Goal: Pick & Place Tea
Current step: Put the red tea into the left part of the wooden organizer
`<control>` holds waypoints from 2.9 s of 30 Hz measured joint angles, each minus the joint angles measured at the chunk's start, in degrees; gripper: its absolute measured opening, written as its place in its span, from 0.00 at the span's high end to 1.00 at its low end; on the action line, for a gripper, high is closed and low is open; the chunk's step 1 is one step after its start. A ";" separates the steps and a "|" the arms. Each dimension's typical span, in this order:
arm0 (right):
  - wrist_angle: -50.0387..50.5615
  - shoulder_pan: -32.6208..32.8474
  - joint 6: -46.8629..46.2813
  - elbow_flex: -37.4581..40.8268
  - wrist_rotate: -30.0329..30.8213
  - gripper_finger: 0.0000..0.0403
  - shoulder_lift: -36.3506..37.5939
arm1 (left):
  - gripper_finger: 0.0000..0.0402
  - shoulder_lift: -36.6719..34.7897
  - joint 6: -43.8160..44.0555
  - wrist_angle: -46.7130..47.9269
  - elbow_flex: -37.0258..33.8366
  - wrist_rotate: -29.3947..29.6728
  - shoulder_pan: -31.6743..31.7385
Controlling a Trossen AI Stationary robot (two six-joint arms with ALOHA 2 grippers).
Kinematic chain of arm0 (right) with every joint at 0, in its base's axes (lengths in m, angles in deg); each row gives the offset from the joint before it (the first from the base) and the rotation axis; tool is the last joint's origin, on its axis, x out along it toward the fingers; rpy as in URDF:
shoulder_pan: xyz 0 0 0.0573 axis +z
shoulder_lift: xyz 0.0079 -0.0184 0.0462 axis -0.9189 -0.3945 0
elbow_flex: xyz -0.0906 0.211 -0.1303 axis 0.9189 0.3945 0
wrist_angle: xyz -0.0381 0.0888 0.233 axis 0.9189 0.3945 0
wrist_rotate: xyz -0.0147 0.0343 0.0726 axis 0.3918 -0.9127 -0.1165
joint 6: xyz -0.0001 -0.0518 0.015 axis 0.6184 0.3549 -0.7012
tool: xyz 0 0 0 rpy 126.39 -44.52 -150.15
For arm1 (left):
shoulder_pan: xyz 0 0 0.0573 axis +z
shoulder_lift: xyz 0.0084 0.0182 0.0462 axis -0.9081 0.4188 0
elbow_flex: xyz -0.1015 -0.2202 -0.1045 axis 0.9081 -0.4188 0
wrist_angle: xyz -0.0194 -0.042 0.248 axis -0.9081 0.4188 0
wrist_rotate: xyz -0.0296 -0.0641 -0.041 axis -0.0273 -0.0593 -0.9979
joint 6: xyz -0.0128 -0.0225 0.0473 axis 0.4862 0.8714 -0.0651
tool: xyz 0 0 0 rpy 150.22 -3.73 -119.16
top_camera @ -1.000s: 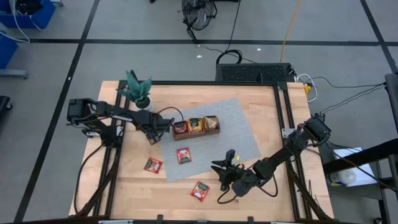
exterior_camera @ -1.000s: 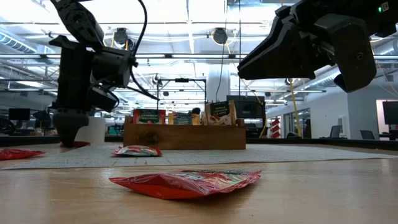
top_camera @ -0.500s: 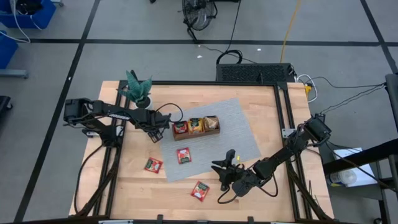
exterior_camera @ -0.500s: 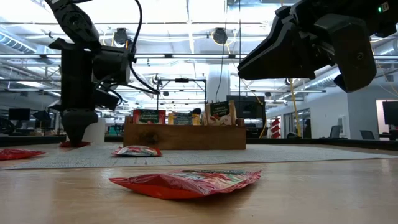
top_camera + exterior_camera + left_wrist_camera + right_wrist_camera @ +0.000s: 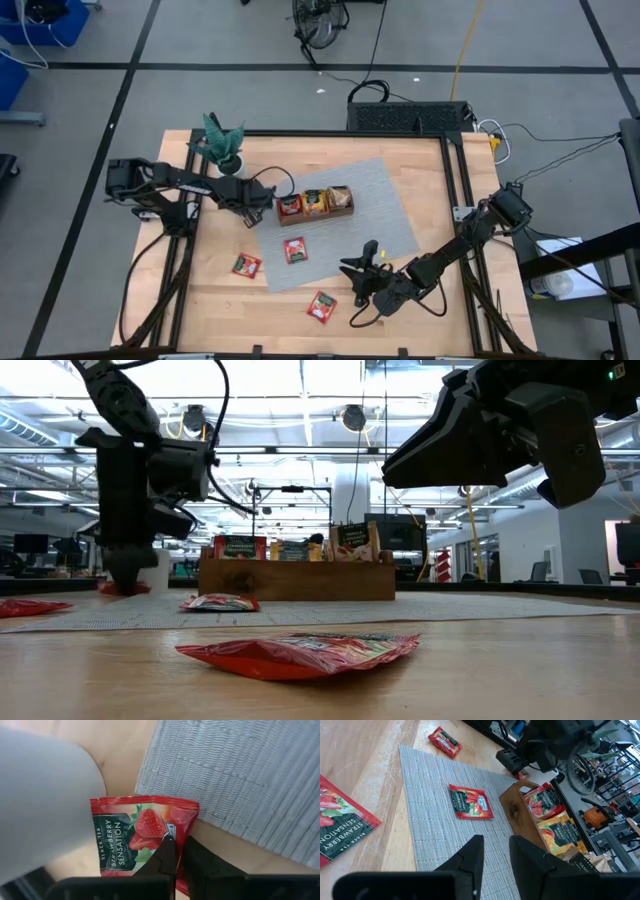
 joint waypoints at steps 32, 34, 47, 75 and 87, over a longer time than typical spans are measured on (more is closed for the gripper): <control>-8.57 -21.64 3.40 0.00 -29.95 0.80 0.00 | 0.97 26.66 -20.14 9.38 34.01 45.64 -40.74; -8.76 -24.02 2.75 0.00 -34.63 0.80 0.00 | 0.97 29.02 -21.74 10.29 36.10 48.08 -41.24; -2.14 -30.49 4.36 0.04 -51.76 0.80 8.44 | 0.97 30.78 -15.68 12.43 38.55 47.76 -45.92; -11.78 -43.52 -16.94 0.00 -83.97 0.50 3.28 | 0.97 30.74 -42.80 -2.65 38.66 48.39 -41.23; -11.01 -43.43 -17.14 0.00 -83.89 0.53 3.30 | 0.97 30.72 -49.14 -6.86 38.66 51.76 -40.27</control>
